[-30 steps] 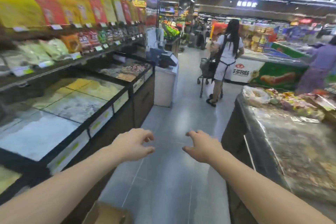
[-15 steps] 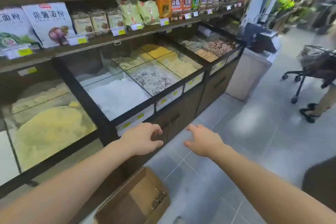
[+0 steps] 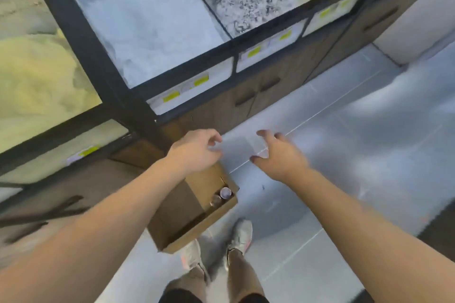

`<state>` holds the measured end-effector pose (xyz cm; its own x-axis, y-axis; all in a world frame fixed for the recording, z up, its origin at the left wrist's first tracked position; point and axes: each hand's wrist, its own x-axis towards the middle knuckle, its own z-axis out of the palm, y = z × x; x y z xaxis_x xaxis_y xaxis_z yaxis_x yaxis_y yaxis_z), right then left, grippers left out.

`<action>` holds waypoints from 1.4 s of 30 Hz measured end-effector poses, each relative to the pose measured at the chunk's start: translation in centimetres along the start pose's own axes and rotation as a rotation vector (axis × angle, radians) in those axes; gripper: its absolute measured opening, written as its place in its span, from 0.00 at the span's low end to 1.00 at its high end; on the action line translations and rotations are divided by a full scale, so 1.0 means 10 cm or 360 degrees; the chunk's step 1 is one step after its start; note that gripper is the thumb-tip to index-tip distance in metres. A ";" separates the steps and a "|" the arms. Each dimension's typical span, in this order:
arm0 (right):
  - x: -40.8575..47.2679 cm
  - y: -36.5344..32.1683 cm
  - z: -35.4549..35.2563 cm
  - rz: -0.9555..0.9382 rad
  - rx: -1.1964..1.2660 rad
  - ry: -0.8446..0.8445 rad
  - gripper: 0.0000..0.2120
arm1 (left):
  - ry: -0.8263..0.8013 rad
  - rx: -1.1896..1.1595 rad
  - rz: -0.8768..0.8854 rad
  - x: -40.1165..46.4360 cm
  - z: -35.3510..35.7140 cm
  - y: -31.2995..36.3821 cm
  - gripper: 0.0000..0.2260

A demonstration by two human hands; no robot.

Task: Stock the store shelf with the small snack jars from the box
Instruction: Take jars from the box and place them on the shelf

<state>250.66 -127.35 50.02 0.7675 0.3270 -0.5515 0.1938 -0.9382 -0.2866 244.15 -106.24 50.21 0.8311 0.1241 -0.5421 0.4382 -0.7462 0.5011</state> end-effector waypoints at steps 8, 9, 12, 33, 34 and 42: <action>1.23 0.41 1.82 0.0110 0.0124 -0.0208 0.38 | -0.0101 -0.0283 -0.0317 1.30 1.82 -1.38 0.16; 1.37 0.46 2.12 0.0114 0.0107 -0.0252 0.39 | -0.0135 -0.0326 -0.0395 1.43 2.11 -1.58 0.16; 1.71 0.61 3.01 0.0128 0.0139 -0.0373 0.41 | -0.0277 -0.0434 -0.0557 1.73 2.93 -2.18 0.16; 2.82 1.10 5.48 -0.0065 -0.0271 -0.0711 0.25 | -0.0213 -0.0310 -0.0619 2.86 5.64 -3.26 0.27; 2.83 1.11 5.50 -0.0075 -0.0314 -0.0704 0.25 | -0.0199 -0.0299 -0.0636 2.87 5.69 -3.30 0.26; 2.89 1.05 5.55 -0.0079 -0.0504 -0.0722 0.34 | -0.0153 -0.0385 -0.0735 2.69 5.39 -3.58 0.17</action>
<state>240.94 -121.50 -12.43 0.4259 0.3220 -0.8456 0.4513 -0.8856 -0.1099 232.35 -111.44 -18.66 0.5027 0.3350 -0.7969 0.8271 -0.4544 0.3308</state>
